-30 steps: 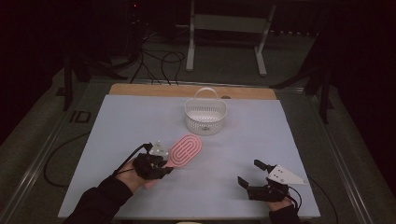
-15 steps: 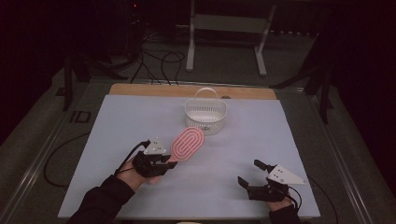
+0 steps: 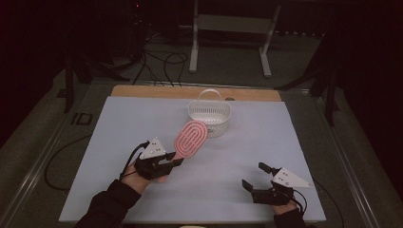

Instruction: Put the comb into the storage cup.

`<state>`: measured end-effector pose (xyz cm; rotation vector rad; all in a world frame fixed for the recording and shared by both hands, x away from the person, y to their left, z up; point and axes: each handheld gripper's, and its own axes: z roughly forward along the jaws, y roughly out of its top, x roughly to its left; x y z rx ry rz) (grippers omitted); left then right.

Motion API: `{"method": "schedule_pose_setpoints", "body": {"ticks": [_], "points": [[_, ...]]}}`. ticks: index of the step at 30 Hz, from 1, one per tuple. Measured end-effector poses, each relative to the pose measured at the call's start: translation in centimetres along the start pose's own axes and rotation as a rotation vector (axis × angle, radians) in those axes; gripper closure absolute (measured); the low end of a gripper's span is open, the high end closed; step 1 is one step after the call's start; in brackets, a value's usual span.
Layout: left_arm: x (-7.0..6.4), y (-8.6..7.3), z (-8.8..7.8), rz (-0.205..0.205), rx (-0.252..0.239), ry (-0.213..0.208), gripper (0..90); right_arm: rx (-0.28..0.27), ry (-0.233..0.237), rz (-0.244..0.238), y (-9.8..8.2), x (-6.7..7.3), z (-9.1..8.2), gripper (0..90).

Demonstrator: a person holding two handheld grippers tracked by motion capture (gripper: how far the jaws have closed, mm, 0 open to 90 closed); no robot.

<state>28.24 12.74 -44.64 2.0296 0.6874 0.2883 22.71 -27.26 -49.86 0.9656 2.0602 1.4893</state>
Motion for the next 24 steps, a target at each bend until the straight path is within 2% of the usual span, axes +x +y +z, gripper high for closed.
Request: {"method": "schedule_pose_setpoints", "body": {"ticks": [3, 4, 9, 11, 14, 15, 16, 23, 24], "points": [[0.1, -0.1, -0.1, -0.001, -0.017, 0.004, 71.1, -0.001, 0.0, 0.0, 0.0, 0.0, 0.0, 9.1], [0.1, -0.2, -0.2, -0.004, -0.034, 0.017, 71.1, 0.0, -0.001, -0.002, 0.0, 0.0, 0.0, 9.1], [0.2, -0.7, -0.4, -0.019, -0.049, 0.009, 71.1, 0.0, -0.001, -0.002, 0.0, 0.0, 0.0, 9.1], [0.2, -1.0, -0.5, -0.02, -0.062, 0.024, 71.1, 0.001, -0.002, -0.001, 0.0, 0.0, 0.0, 9.1], [0.1, -1.6, -1.1, -0.026, -0.106, 0.034, 71.1, 0.0, -0.001, -0.002, 0.0, 0.0, 0.0, 9.1], [0.1, -1.6, -1.1, -0.026, -0.106, 0.034, 71.1, 0.0, -0.001, -0.002, 0.0, 0.0, 0.0, 9.1], [0.2, -2.0, -1.4, -0.038, -0.138, 0.029, 71.1, 0.002, 0.0, -0.003, 0.0, 0.0, 0.0, 9.1], [0.2, -3.1, -2.1, -0.033, -0.191, 0.053, 71.1, 0.001, -0.001, -0.004, 0.0, -0.1, 0.1, 9.1], [0.3, -3.4, -2.4, -0.041, -0.215, 0.055, 71.1, 0.001, 0.0, -0.005, 0.0, -0.1, 0.1, 9.1]]}}
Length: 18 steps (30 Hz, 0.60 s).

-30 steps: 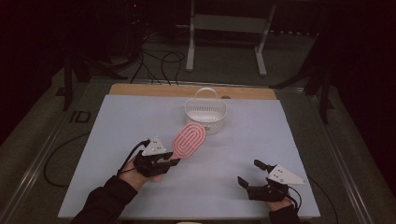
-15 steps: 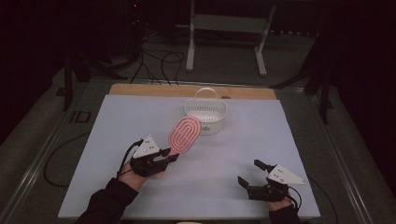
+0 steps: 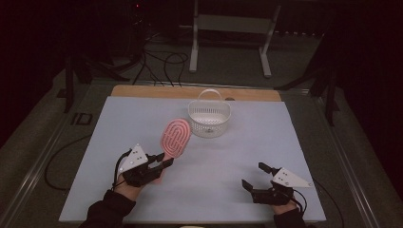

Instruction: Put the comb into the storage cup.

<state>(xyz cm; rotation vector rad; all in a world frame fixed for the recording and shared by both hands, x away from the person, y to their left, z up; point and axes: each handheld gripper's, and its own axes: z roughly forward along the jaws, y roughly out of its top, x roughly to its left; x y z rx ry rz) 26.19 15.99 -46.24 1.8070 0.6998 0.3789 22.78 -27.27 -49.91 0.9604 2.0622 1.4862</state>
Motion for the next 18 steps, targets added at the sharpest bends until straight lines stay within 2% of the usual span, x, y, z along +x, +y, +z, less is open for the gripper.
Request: {"method": "schedule_pose_setpoints", "body": {"ticks": [4, 7, 8, 10, 18], "points": [[0.0, -0.4, -0.6, -0.01, -0.034, 0.011, 71.1, 0.001, 0.0, 0.0, 0.0, 0.0, 0.0, 9.1], [-0.1, -0.6, -0.7, -0.005, -0.033, 0.021, 71.1, 0.0, 0.001, -0.001, 0.0, 0.0, 0.0, 9.1], [0.0, -0.9, -0.8, -0.011, -0.046, 0.034, 71.1, -0.001, 0.002, -0.001, 0.0, 0.0, 0.0, 9.1], [0.2, -1.2, -0.8, -0.026, -0.056, 0.031, 71.1, 0.001, 0.002, 0.002, 0.1, 0.0, 0.0, 9.1], [0.6, -1.5, -0.7, -0.034, -0.061, 0.046, 71.0, -0.001, 0.003, 0.009, 0.2, 0.0, 0.1, 9.1]]}}
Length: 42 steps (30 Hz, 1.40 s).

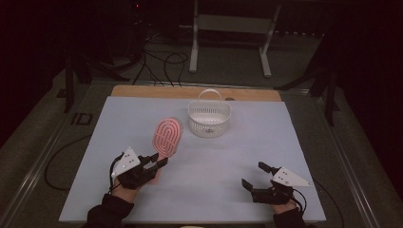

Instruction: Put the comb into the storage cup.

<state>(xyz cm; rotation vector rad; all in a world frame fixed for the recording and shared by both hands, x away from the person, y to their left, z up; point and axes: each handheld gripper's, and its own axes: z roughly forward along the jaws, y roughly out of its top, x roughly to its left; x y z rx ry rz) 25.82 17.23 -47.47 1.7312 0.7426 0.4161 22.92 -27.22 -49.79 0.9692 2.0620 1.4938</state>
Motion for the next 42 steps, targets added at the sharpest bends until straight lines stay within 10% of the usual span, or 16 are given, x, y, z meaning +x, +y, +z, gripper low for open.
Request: {"method": "schedule_pose_setpoints", "body": {"ticks": [21, 42], "points": [[-0.4, -0.1, 0.2, -0.004, -0.002, -0.029, 71.1, -0.013, 0.033, 0.043, 2.8, 1.2, -0.6, 8.7], [-0.5, -0.1, 0.3, 0.002, -0.001, -0.038, 71.1, -0.034, 0.063, -0.012, 8.8, 2.6, 1.0, 7.3]]}}
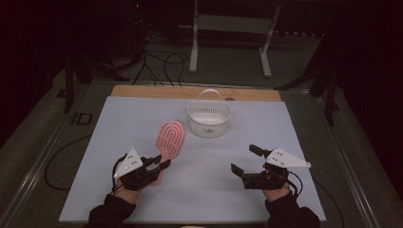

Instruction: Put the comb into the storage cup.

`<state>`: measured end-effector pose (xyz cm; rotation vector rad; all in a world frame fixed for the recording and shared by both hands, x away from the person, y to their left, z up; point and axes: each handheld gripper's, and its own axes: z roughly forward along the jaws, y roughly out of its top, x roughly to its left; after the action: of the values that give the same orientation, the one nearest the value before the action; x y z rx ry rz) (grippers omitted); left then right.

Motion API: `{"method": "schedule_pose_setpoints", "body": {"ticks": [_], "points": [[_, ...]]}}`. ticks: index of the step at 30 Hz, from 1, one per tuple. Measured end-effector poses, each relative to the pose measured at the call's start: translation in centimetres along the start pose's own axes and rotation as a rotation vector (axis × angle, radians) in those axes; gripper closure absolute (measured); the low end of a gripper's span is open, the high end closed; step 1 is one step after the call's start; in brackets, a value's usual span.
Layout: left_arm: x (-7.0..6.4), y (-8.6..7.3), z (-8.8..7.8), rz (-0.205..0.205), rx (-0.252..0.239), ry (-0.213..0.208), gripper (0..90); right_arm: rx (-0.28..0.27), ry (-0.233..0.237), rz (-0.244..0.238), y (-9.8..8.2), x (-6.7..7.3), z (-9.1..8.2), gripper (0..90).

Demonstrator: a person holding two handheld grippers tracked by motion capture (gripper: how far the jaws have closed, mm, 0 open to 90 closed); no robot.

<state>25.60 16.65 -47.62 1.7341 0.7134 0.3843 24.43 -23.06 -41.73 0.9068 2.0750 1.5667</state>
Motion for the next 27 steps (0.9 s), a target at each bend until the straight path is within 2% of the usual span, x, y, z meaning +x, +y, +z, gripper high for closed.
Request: {"method": "schedule_pose_setpoints", "body": {"ticks": [9, 10, 13, 14, 23, 27], "points": [[-0.1, 0.0, 0.0, 0.008, -0.006, 0.003, 71.2, -0.019, 0.047, -0.011, 1.7, 1.0, 1.8, 7.4], [-0.1, 0.0, 0.0, 0.007, -0.007, -0.001, 71.2, -0.013, 0.065, -0.018, 2.2, 1.2, 2.3, 7.4], [-0.1, 0.0, 0.0, 0.004, -0.009, -0.003, 71.2, -0.009, 0.057, -0.023, 2.5, 1.5, 2.8, 7.4], [-0.1, 0.0, 0.0, 0.005, -0.009, 0.0, 71.2, -0.01, 0.078, -0.02, 2.8, 1.7, 3.2, 7.4], [-0.1, 0.0, 0.0, 0.005, -0.013, -0.002, 71.2, -0.014, 0.11, -0.018, 3.8, 2.7, 4.4, 7.5], [-0.1, 0.0, 0.1, 0.0, -0.014, -0.005, 71.2, -0.013, 0.116, -0.042, 4.5, 3.5, 4.9, 7.5]]}}
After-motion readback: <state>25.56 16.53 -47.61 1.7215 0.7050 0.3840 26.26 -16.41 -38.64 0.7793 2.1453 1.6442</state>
